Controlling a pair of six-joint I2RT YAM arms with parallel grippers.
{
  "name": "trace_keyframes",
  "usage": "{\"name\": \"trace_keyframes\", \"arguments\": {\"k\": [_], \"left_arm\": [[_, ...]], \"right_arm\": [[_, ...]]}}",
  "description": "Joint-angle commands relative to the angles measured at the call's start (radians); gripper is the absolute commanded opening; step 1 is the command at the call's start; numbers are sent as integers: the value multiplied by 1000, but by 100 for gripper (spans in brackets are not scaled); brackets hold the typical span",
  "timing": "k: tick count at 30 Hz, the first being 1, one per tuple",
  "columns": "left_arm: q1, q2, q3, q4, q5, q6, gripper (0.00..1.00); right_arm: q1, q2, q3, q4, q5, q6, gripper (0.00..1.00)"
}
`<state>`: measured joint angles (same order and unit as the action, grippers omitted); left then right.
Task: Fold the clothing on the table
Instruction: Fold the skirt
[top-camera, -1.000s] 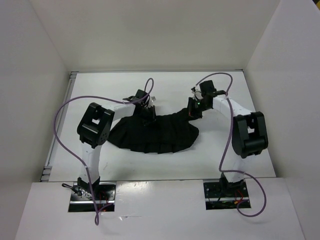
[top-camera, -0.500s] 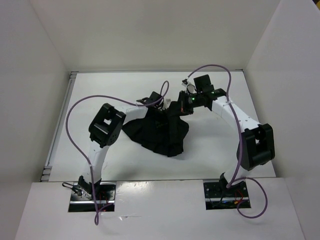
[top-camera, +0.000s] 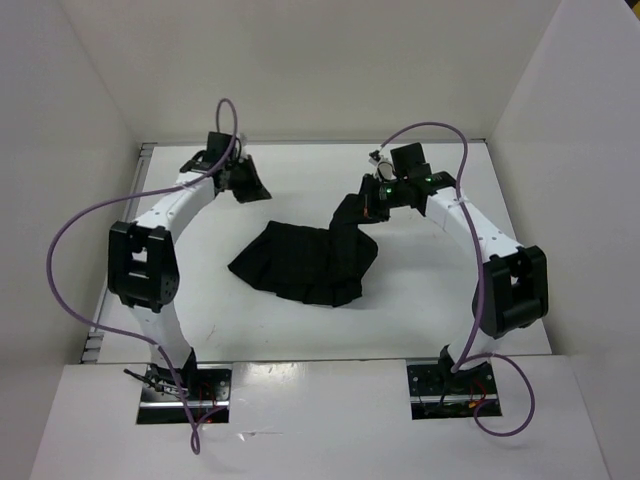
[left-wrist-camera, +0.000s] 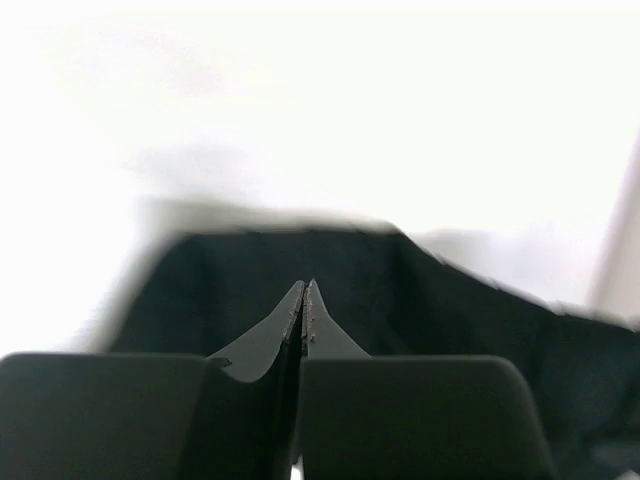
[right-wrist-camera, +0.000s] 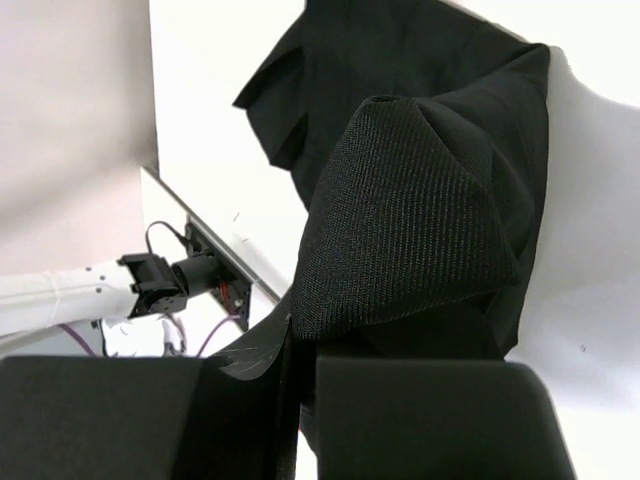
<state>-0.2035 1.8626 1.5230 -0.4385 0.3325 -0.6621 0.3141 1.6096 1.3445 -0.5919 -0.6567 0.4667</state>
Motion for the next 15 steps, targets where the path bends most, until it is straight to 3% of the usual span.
{"name": "trace_keyframes", "arguments": {"k": [1, 4, 15], "left_arm": [[44, -19, -43, -84, -234, 27, 0], [76, -19, -107, -103, -349, 18, 0], [44, 12, -248, -75, -277, -20, 0]], "right_arm": [[-7, 15, 65, 7, 12, -3, 0], [-7, 36, 87, -2, 12, -3, 0], [-7, 104, 172, 20, 83, 42, 0]]}}
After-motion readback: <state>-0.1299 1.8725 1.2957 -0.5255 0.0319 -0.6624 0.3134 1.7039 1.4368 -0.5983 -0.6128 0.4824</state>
